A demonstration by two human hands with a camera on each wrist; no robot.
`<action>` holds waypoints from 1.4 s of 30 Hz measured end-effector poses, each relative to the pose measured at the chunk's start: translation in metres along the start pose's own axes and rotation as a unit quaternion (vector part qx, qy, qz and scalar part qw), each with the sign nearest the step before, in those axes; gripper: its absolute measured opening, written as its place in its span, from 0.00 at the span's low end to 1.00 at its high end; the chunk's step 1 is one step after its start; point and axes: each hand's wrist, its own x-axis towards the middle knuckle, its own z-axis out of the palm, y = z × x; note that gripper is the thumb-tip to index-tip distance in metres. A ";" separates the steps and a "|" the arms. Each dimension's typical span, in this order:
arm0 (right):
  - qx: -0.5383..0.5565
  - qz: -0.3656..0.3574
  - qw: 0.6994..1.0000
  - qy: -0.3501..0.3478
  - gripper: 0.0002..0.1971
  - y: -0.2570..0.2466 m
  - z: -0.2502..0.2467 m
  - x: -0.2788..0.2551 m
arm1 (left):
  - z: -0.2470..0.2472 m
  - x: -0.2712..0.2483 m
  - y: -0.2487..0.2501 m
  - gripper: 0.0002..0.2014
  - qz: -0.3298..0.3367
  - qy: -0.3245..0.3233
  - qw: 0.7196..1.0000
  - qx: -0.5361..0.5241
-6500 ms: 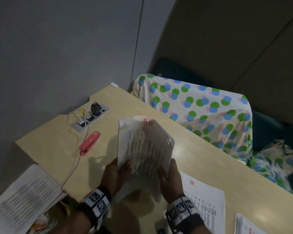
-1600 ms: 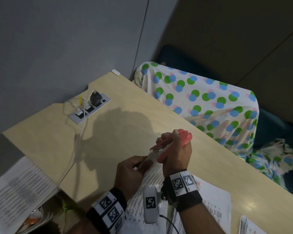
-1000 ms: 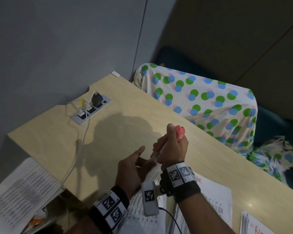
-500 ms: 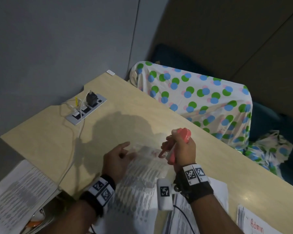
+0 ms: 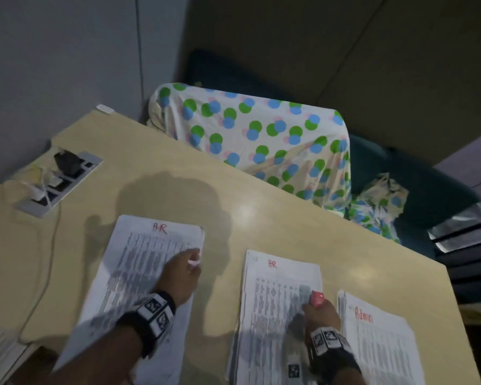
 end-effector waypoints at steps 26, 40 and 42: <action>0.205 -0.060 0.976 -0.034 0.11 0.058 0.015 0.011 | 0.112 -0.031 0.054 0.19 -0.071 -0.167 0.983 -0.034; 0.384 -0.344 0.856 0.044 0.13 0.000 -0.050 -0.057 | 0.030 -0.046 0.087 0.19 0.148 -0.096 0.963 -0.204; 0.416 -0.340 0.842 0.057 0.13 -0.003 -0.051 -0.060 | 0.031 -0.047 0.085 0.25 0.154 -0.089 0.973 -0.145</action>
